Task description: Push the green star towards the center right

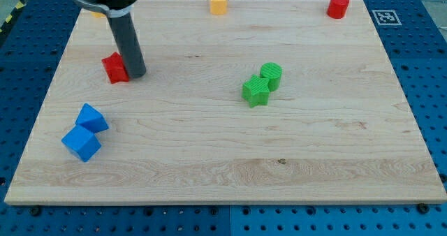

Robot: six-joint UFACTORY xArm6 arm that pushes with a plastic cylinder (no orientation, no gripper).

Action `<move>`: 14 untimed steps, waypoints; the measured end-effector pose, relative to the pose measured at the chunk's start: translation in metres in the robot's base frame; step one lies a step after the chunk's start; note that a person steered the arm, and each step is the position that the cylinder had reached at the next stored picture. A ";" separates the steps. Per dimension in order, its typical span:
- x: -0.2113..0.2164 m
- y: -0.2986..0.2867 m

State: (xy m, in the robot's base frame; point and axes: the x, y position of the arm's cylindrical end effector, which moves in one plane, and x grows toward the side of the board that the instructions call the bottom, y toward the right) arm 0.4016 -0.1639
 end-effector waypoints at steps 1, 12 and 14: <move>-0.001 0.003; 0.038 0.185; 0.048 0.185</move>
State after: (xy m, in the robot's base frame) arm 0.4491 0.0207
